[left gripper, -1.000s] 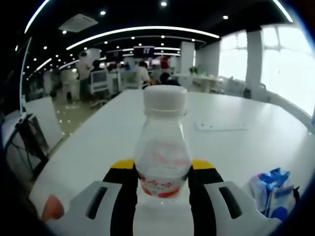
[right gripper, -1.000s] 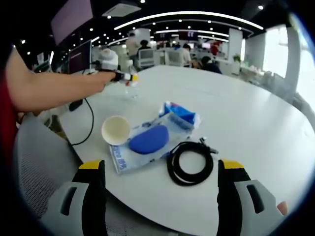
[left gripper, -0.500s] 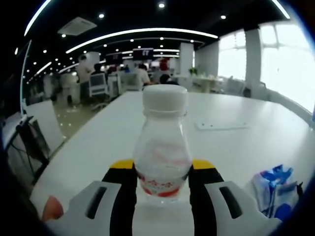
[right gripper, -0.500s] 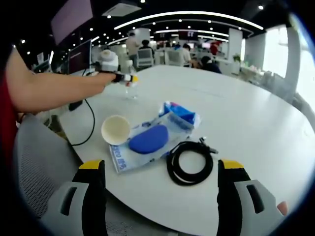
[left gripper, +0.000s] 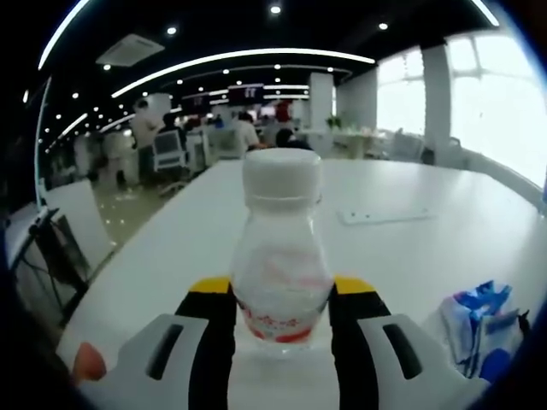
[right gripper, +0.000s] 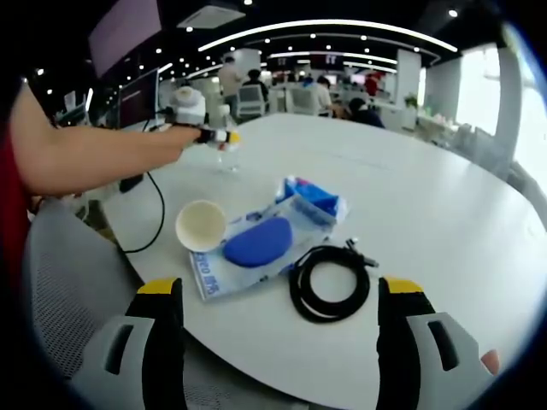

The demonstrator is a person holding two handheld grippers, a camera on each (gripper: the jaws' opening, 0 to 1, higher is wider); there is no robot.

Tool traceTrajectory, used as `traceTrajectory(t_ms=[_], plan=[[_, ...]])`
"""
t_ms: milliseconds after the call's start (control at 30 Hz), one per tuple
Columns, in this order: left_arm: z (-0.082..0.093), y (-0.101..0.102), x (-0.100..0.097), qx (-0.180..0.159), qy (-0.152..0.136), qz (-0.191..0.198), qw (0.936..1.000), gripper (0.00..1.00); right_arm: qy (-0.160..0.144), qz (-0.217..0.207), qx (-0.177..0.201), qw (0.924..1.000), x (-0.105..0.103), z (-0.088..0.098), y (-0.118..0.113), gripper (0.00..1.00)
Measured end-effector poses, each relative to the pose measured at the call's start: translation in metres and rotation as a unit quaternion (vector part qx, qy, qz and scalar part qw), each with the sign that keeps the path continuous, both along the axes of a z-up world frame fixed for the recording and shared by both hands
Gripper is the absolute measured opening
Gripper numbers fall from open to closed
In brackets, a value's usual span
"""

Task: Arrange the tabletop items into an orderly group along one side of the table until the central work area is clear of visible clutter.

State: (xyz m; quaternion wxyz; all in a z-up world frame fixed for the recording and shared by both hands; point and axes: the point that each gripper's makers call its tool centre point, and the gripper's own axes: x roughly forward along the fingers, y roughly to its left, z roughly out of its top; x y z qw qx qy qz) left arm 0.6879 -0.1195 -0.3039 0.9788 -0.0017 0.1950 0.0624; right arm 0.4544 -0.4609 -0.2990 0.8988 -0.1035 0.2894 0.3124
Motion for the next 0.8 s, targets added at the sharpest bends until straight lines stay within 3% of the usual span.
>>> traceTrajectory(t_ms=[200, 800], plan=[[0.0002, 0.0005, 0.0013, -0.002, 0.004, 0.002, 1.0000, 0.50, -0.001, 0.000, 0.001, 1.0000, 0.0003, 0.0003, 0.0000, 0.94], [-0.0004, -0.0035, -0.0049, -0.008, 0.009, -0.003, 0.9999, 0.63, -0.004, 0.001, 0.001, 1.0000, 0.0015, 0.0013, -0.0003, 0.94]])
